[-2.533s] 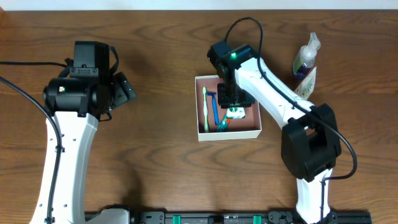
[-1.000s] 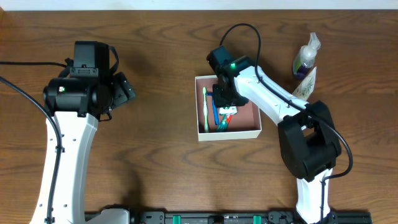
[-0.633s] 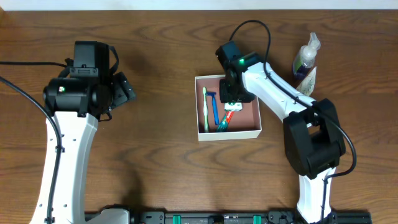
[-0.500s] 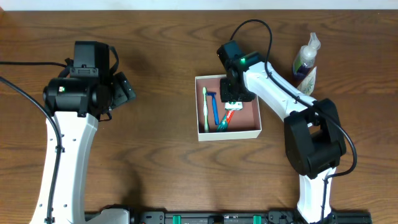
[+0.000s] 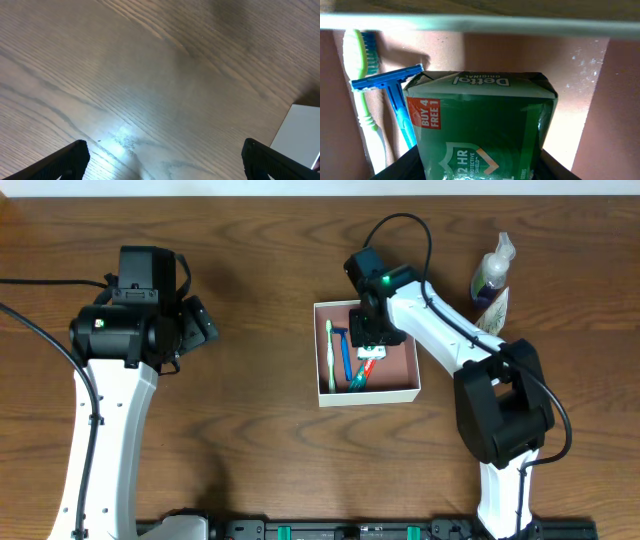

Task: Pack container
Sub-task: 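Lower the soap box into the box beside the razor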

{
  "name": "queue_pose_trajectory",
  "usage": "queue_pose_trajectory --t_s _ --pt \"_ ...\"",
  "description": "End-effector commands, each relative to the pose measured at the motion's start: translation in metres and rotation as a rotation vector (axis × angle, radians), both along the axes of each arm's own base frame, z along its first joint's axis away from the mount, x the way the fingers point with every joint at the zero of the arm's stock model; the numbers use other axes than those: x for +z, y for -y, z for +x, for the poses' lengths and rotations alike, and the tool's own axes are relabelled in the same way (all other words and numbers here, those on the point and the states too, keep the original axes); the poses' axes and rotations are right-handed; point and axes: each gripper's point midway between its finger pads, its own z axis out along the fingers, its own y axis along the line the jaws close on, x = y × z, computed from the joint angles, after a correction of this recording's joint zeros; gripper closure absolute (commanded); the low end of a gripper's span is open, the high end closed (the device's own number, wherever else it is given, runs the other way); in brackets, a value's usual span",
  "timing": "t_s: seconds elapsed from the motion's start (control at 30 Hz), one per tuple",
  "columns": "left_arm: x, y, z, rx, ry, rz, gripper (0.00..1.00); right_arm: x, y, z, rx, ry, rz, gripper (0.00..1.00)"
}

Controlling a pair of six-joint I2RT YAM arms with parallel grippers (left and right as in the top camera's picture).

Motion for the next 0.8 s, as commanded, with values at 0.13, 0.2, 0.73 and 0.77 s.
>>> queue_pose_trajectory --t_s 0.13,0.2,0.73,0.77 --pt "0.0 -0.002 0.0 0.021 -0.001 -0.001 0.02 -0.004 -0.004 -0.005 0.038 -0.01 -0.008 0.5" --pt "0.0 -0.002 0.0 0.02 -0.001 -0.001 0.02 -0.004 -0.004 -0.006 0.039 -0.011 -0.009 0.49" --pt "0.0 -0.002 0.0 0.02 -0.001 -0.001 0.02 -0.018 -0.003 -0.014 0.037 -0.034 0.001 0.46" --pt "0.0 -0.002 0.0 0.02 -0.001 -0.001 0.02 -0.018 -0.004 -0.015 0.038 -0.037 0.007 0.45"
